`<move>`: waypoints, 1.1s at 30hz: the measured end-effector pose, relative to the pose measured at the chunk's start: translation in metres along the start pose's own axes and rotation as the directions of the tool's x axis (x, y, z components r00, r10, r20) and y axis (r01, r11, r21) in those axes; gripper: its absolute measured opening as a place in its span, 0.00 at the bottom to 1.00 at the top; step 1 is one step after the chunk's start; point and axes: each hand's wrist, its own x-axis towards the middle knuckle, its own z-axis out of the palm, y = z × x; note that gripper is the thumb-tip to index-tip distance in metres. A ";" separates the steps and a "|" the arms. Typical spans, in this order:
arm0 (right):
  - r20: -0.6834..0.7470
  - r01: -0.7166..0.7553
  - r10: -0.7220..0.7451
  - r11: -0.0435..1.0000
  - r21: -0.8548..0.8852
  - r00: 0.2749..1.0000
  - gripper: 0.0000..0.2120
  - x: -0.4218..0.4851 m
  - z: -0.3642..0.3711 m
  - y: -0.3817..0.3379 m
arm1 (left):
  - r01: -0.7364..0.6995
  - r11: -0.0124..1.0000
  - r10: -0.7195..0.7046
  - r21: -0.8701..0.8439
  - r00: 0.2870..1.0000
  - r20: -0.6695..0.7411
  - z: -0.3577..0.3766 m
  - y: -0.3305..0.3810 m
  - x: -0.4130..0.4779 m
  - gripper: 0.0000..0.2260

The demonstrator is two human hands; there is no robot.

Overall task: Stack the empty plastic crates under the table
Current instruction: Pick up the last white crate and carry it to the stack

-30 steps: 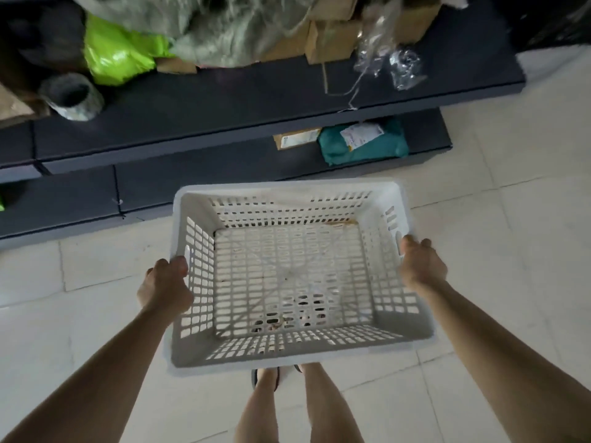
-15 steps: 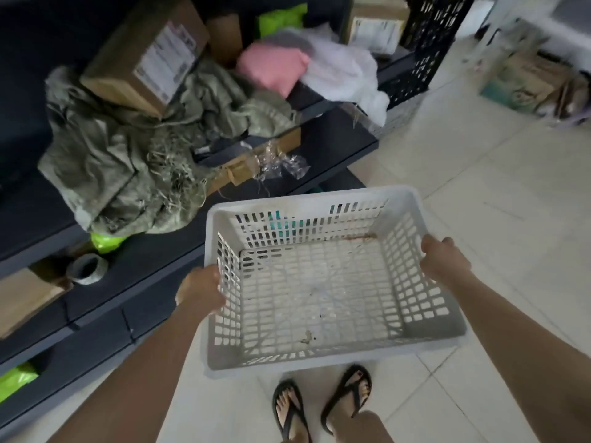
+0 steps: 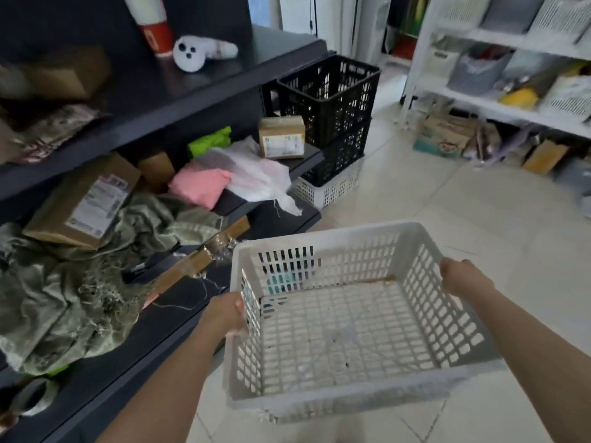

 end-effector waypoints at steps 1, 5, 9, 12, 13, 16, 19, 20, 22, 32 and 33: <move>0.006 0.005 -0.004 1.000 -0.018 1.000 0.08 0.009 -0.007 0.013 | -0.007 1.000 0.006 0.005 1.000 0.018 -0.004 0.017 0.005 0.11; -0.017 -0.017 0.016 0.998 -0.062 1.000 0.06 0.049 -0.031 0.063 | -0.038 0.999 0.037 0.026 0.998 0.050 -0.013 0.083 0.033 0.13; -0.026 -0.071 0.070 0.996 -0.050 0.997 0.06 0.088 -0.052 0.107 | -0.097 0.994 0.094 0.043 0.993 0.076 -0.016 0.145 0.071 0.14; -0.039 -0.090 0.088 0.995 -0.043 0.995 0.11 0.133 -0.063 0.142 | -0.149 0.985 0.138 0.091 0.983 0.120 -0.019 0.192 0.106 0.14; -0.046 -0.091 0.089 0.995 -0.045 0.995 0.13 0.149 -0.069 0.152 | -0.163 0.982 0.150 0.092 0.980 0.133 -0.021 0.208 0.120 0.14; -0.043 -0.118 0.115 0.991 -0.061 0.992 0.10 0.190 -0.091 0.175 | -0.211 0.967 0.189 0.139 0.969 0.160 -0.035 0.258 0.164 0.13; -0.045 -0.140 0.137 0.988 -0.059 0.989 0.08 0.239 -0.119 0.191 | -0.224 0.967 0.203 0.124 0.966 0.161 -0.051 0.304 0.207 0.13; -0.052 -0.140 0.138 0.989 -0.046 0.989 0.06 0.255 -0.129 0.197 | -0.229 0.965 0.207 0.131 0.965 0.162 -0.057 0.320 0.218 0.12; -0.078 -0.130 0.129 0.991 -0.007 0.989 0.04 0.284 -0.149 0.205 | -0.231 0.963 0.206 0.137 0.963 0.172 -0.072 0.349 0.239 0.11; -0.044 -0.003 0.001 0.999 -0.054 0.999 0.09 0.463 -0.289 0.199 | -0.101 0.993 0.103 0.068 0.994 -0.022 -0.159 0.481 0.331 0.07; -0.052 0.028 -0.031 0.998 -0.056 0.998 0.10 0.478 -0.309 0.190 | -0.075 0.994 0.078 0.077 0.996 -0.038 -0.171 0.491 0.337 0.07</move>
